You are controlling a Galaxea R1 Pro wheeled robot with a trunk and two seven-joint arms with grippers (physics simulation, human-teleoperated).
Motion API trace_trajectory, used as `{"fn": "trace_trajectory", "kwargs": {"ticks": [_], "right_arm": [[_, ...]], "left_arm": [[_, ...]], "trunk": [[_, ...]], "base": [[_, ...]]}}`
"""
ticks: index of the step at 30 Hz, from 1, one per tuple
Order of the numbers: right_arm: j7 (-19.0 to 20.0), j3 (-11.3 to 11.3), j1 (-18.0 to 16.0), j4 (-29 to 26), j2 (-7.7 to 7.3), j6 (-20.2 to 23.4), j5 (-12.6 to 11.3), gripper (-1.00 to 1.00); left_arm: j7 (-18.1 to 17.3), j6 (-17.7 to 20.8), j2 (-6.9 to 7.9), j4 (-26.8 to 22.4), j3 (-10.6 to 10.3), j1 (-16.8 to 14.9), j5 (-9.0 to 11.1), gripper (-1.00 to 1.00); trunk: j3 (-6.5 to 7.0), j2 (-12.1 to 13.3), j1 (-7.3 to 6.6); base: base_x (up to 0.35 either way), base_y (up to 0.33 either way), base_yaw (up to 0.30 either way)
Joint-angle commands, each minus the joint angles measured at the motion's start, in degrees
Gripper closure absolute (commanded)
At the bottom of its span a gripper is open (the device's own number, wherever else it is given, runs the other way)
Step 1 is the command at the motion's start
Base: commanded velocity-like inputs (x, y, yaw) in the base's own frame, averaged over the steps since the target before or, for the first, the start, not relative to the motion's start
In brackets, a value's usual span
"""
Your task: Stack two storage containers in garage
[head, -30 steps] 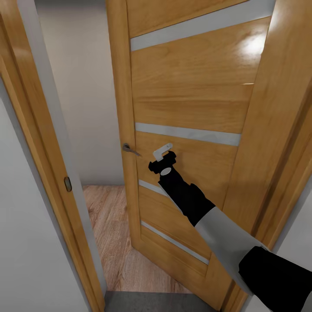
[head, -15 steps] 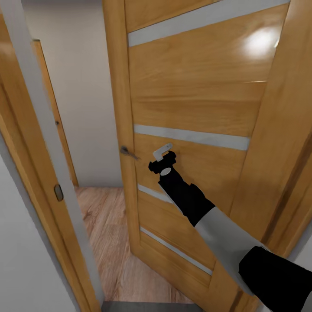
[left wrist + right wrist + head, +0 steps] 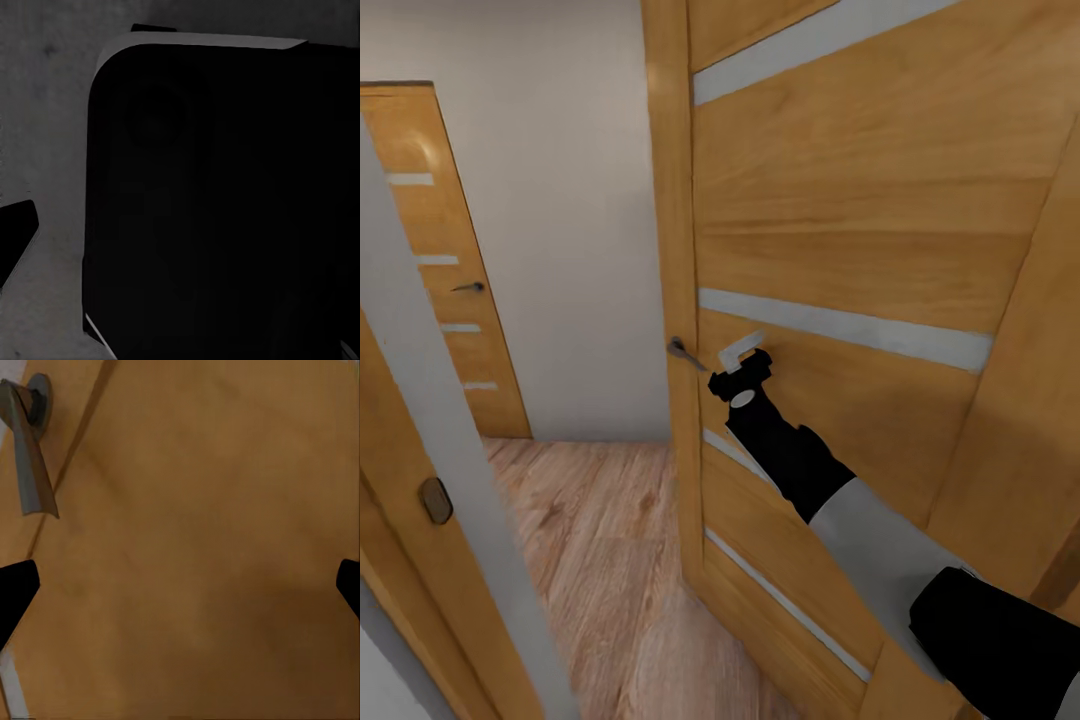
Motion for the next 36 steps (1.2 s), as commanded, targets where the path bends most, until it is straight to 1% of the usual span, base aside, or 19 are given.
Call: {"fn": "trace_trajectory", "kwargs": {"ticks": [1, 5, 9, 10, 15, 17, 20, 21, 23, 24, 26, 27, 30, 36], "right_arm": [[-0.3, 0.0, -0.1, 2.5, 0.00, 0.4, 0.2, -1.00], [-0.4, -0.4, -0.1, 4.7, 0.00, -0.1, 0.2, -1.00], [-0.5, -3.3, -0.1, 7.4, 0.00, -0.3, 0.3, -1.00], [-0.6, -3.8, -0.3, 9.0, 0.00, -0.6, 0.4, -1.00], [-0.6, -4.1, -0.7, 11.2, 0.00, -2.3, 0.6, -1.00], [-0.6, -4.1, -1.7, 12.7, 0.00, -2.8, 0.6, -1.00], [-0.6, -4.3, -5.0, 18.1, 0.00, -4.4, 0.4, -1.00], [-0.6, -4.3, -5.5, 18.8, 0.00, -4.7, 0.4, -1.00], [-0.6, -5.2, -7.3, 21.5, 0.00, -5.8, 0.3, -1.00], [-0.6, -6.0, -8.1, 22.6, 0.00, -6.0, 0.3, -1.00], [-0.6, -7.0, -8.8, 23.5, 0.00, -6.2, 0.2, -1.00], [-0.6, -7.9, -9.4, 24.3, 0.00, -6.3, 0.2, -1.00], [-0.6, -9.2, -10.8, 25.9, 0.00, -6.5, 0.2, -1.00], [-0.6, -10.2, -12.7, 28.6, 0.00, -6.6, 0.2, -1.00]], "left_arm": [[0.0, -0.1, -0.01, -0.1, 0.0, 0.0, 0.6, -1.00], [0.0, -0.1, -0.01, -0.1, 0.0, 0.0, 0.6, -1.00], [0.0, -0.1, -0.01, -0.1, 0.0, 0.0, 0.6, -1.00], [0.0, -0.1, -0.07, -0.1, 0.0, 0.0, 0.6, -1.00], [0.0, -0.1, -0.08, -0.1, 0.0, 0.0, 0.6, -1.00], [0.0, -0.1, -0.06, -0.1, 0.0, 0.0, 0.6, -1.00], [0.0, -0.1, -0.04, -0.1, 0.0, 0.0, 0.6, -1.00], [0.0, -0.1, -0.04, -0.1, 0.0, 0.0, 0.6, -1.00], [0.0, -0.1, -0.05, -0.1, 0.0, 0.0, 0.6, -1.00], [0.0, -0.1, -0.07, -0.1, 0.0, 0.0, 0.6, -1.00], [0.0, -0.1, -0.08, -0.1, 0.0, 0.0, 0.6, -1.00], [0.0, -0.1, -0.09, -0.1, 0.0, 0.0, 0.6, -1.00], [0.0, -0.1, -0.10, -0.1, 0.0, 0.0, 0.6, -1.00], [0.0, -0.1, -0.07, -0.1, 0.0, 0.0, 0.6, -1.00]], "trunk": [[-0.06, 0.0, 0.04], [-0.06, 0.0, 0.04], [-0.06, 0.0, 0.04], [-0.06, 0.0, 0.04], [-0.06, 0.0, 0.04], [-0.06, 0.0, 0.04], [-0.06, 0.0, 0.04], [-0.06, 0.0, 0.04], [-0.06, 0.0, 0.04], [-0.06, 0.0, 0.04], [-0.06, 0.0, 0.04], [-0.06, 0.0, 0.04], [-0.06, 0.0, 0.04], [-0.06, 0.0, 0.04]], "base": [[0.319, 0.000, 0.000], [0.319, 0.000, 0.000], [0.319, 0.000, 0.000], [0.319, 0.000, 0.000], [0.319, 0.000, 0.000], [0.319, 0.000, 0.000], [0.319, 0.000, 0.000], [0.319, 0.000, 0.000], [0.319, 0.000, 0.000], [0.319, 0.000, 0.000], [0.319, 0.000, 0.000], [0.319, 0.000, 0.000], [0.319, 0.000, 0.000], [0.319, 0.000, 0.000]]}}
